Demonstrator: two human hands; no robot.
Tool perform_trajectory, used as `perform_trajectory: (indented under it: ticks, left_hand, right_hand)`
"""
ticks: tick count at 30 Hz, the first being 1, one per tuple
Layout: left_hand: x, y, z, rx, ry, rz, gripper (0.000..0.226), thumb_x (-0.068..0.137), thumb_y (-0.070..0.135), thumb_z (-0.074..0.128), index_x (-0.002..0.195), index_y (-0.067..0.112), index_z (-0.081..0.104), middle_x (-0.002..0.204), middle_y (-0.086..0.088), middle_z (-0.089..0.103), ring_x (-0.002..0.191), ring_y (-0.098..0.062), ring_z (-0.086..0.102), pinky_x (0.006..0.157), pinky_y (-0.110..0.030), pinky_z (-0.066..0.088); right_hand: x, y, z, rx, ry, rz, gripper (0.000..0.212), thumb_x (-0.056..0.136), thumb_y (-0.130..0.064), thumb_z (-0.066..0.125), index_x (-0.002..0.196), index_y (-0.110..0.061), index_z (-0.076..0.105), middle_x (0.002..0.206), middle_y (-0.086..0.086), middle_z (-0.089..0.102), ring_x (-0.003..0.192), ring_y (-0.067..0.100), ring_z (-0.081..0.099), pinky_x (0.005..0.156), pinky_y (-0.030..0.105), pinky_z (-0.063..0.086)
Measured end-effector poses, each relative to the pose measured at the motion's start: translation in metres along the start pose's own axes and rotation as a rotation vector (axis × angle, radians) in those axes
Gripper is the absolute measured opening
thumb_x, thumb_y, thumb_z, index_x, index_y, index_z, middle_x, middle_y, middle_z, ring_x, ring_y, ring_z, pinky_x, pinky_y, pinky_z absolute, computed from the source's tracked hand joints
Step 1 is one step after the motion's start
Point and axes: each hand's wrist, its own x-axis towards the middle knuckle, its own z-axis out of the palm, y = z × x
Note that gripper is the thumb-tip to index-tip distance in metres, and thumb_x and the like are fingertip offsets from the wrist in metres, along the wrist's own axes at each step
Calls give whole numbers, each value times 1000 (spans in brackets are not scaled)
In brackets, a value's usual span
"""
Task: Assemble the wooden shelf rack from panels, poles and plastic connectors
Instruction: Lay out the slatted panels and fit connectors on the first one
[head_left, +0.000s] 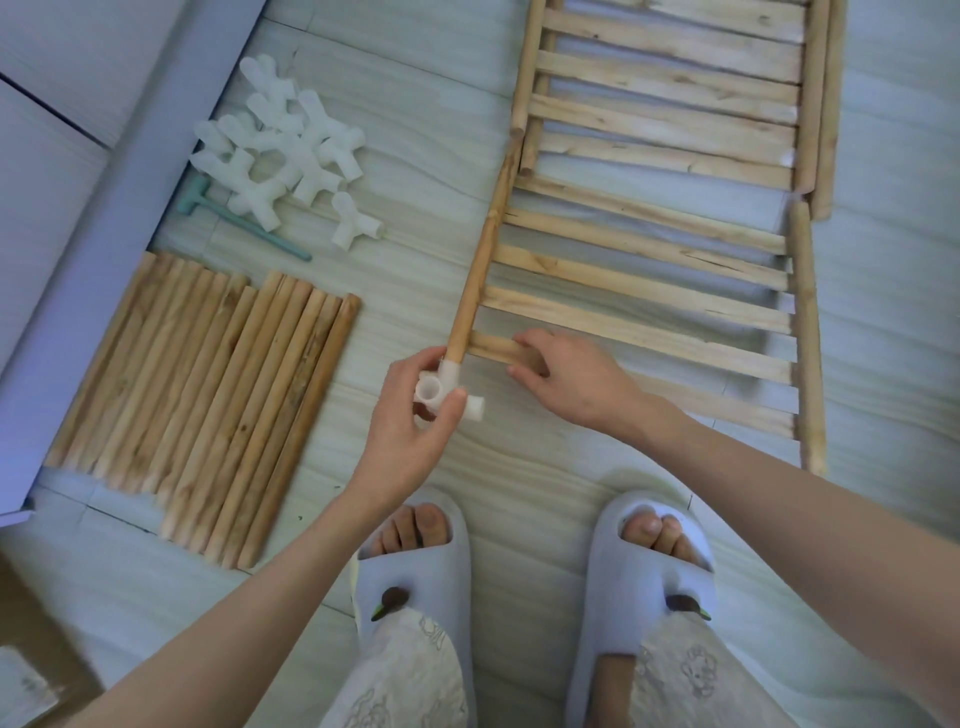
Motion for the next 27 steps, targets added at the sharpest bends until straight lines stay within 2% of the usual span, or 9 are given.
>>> perform_trajectory:
  ticks: [2, 4, 6, 9, 14, 17, 19, 23, 27]
  left_hand:
    - [6, 11, -2, 23, 19, 119, 38, 84, 38, 52, 121, 31, 47, 119, 10, 49, 106, 0, 50, 85, -10, 41]
    - [14, 21, -4, 40, 13, 235, 41, 86, 37, 49, 122, 16, 53, 126, 3, 50, 117, -5, 48, 94, -17, 41]
    - [18, 29, -6, 41, -18, 297, 41, 88, 34, 48, 116, 7, 59, 130, -3, 53, 126, -11, 46, 102, -26, 39]
    - [20, 37, -5, -37, -54, 313, 39, 88, 30, 48, 113, 2, 60, 128, -8, 56, 133, -15, 41, 108, -31, 35]
    - [22, 47, 0, -42, -23, 370, 33, 81, 18, 42, 109, 9, 57, 105, -9, 61, 124, -18, 47, 101, -27, 40]
    - [24, 49, 0, -112, -3, 359, 35, 76, 13, 40, 107, 9, 53, 93, -11, 58, 102, -20, 57, 95, -32, 46]
    - [25, 49, 0, -137, 6, 346, 34, 73, 13, 39, 105, 9, 52, 89, -12, 57, 93, -18, 58, 92, -27, 46]
    - [25, 47, -1, -118, 14, 340, 29, 71, 15, 39, 97, 10, 53, 84, -10, 58, 108, -4, 54, 95, -21, 42]
    - [24, 43, -6, -99, -5, 267, 28, 69, 17, 40, 91, 14, 57, 98, -2, 63, 127, -6, 45, 99, -28, 42]
  right_hand:
    - [-3, -6, -10, 6, 11, -41, 32, 93, -43, 48, 114, -19, 56, 96, 1, 61, 89, 24, 55, 78, 35, 44]
    - [-5, -15, -16, 52, 19, -45, 34, 94, -49, 40, 91, -21, 58, 79, -2, 58, 79, 23, 54, 72, 36, 45]
    - [-6, -22, -20, 124, 47, 13, 44, 95, -51, 31, 67, -23, 51, 65, -2, 56, 74, 25, 55, 68, 36, 44]
    - [-5, -28, -22, 122, 123, 25, 49, 97, -47, 32, 54, -26, 40, 56, -6, 47, 66, 24, 49, 60, 33, 33]
    - [-16, -29, -25, 14, 257, -91, 43, 96, -37, 42, 55, -26, 35, 50, -10, 37, 55, 21, 39, 54, 29, 24]
    - [-18, -33, -25, 16, 286, -112, 36, 96, -36, 41, 63, -24, 44, 55, -6, 42, 55, 21, 39, 54, 29, 24]
    - [-18, -36, -23, 14, 289, -109, 35, 97, -35, 40, 64, -24, 45, 56, -5, 42, 56, 21, 38, 55, 29, 24]
    - [-18, -38, -22, 8, 284, -101, 35, 97, -35, 39, 64, -23, 44, 56, -6, 41, 57, 21, 39, 55, 29, 26]
    - [-15, -40, -15, 23, 292, -76, 34, 97, -34, 39, 65, -23, 45, 58, -5, 44, 57, 22, 40, 55, 30, 28]
